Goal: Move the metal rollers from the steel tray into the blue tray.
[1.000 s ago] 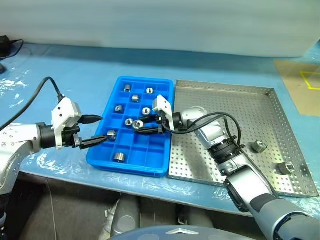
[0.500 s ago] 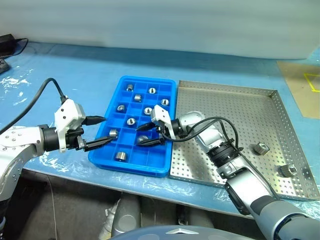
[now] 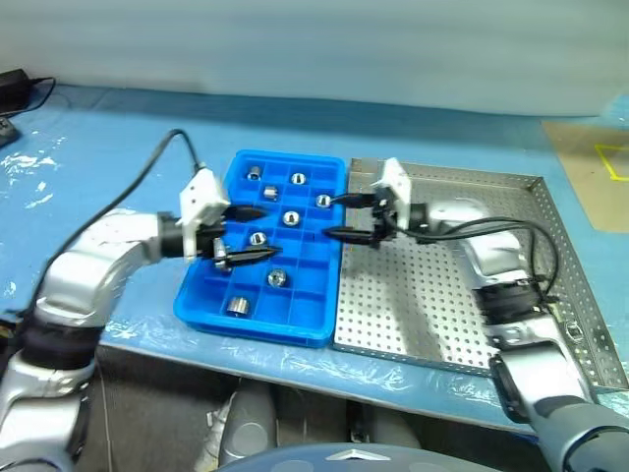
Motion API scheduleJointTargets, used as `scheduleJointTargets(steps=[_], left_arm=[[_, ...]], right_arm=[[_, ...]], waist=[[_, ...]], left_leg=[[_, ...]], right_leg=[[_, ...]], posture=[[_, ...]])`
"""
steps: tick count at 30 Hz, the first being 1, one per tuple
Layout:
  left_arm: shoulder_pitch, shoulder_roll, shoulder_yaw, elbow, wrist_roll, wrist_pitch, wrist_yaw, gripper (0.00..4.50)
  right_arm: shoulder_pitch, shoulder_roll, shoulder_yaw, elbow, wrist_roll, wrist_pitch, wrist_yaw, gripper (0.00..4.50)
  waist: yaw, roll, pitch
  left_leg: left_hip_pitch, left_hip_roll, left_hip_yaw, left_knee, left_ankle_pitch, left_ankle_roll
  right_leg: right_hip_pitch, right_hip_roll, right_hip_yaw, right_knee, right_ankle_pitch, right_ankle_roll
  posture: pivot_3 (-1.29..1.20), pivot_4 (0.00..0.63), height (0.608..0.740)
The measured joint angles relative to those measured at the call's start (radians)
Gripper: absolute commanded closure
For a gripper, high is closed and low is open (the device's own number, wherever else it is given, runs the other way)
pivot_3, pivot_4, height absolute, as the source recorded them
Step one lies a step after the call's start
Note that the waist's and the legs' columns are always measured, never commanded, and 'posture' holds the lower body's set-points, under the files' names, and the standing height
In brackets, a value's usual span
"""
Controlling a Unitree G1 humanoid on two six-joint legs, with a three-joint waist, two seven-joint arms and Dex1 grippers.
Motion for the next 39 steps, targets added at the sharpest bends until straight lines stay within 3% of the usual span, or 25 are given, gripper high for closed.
scheduleJointTargets(steps=[6, 12, 16, 24, 30, 39], left_arm=[[-0.231, -0.252, -0.151, 0.379, 0.140, -0.207, -0.082, 0.59], [-0.386, -0.450, -0.207, 0.710, 0.249, -0.414, -0.129, 0.59], [-0.444, -0.545, -0.214, 0.832, 0.267, -0.481, -0.205, 0.59], [-0.456, -0.564, -0.213, 0.857, 0.272, -0.508, -0.337, 0.59], [-0.443, -0.559, -0.209, 0.833, 0.274, -0.501, -0.341, 0.59], [-0.371, -0.513, -0.195, 0.737, 0.274, -0.436, -0.327, 0.59]], right_arm=[[0.210, -0.139, -0.208, -0.157, 0.027, 0.078, -0.137, 0.52], [0.394, -0.180, -0.413, -0.312, 0.060, 0.142, -0.267, 0.52], [0.546, -0.178, -0.511, -0.450, 0.098, 0.195, -0.329, 0.52], [0.706, -0.085, -0.562, -0.485, 0.110, 0.180, -0.444, 0.52], [0.697, -0.038, -0.498, -0.263, 0.024, 0.026, -0.512, 0.52], [0.600, -0.043, -0.441, -0.162, 0.006, -0.037, -0.509, 0.52]], waist=[[-0.042, 0.000, 0.000], [-0.114, 0.000, 0.000], [-0.151, 0.002, -0.001], [-0.199, 0.002, -0.001], [-0.207, 0.003, -0.002], [-0.203, 0.003, -0.002]], left_leg=[[-0.002, -0.002, 0.001, 0.002, -0.001, 0.004], [-0.001, 0.000, 0.001, 0.003, -0.003, 0.012], [0.000, 0.000, 0.001, 0.003, -0.004, 0.013], [0.001, 0.000, 0.001, 0.009, -0.007, 0.012], [-0.001, -0.001, 0.001, 0.012, -0.010, 0.018], [-0.002, 0.000, 0.001, 0.012, -0.010, 0.023]], right_leg=[[0.000, 0.004, 0.002, -0.003, 0.001, 0.001], [0.001, 0.007, 0.003, -0.004, 0.001, 0.001], [0.001, 0.007, 0.004, -0.005, 0.001, 0.001], [0.005, 0.006, 0.004, -0.005, 0.001, 0.000], [0.006, 0.003, 0.004, -0.007, 0.002, 0.001], [0.006, 0.002, 0.003, -0.008, 0.002, 0.001]], posture=[[-0.31, 0.150, 0.740], [-0.48, 0.150, 0.740], [-0.55, 0.150, 0.740], [-0.57, 0.150, 0.740], [-0.52, 0.150, 0.740], [-0.45, 0.150, 0.740]])
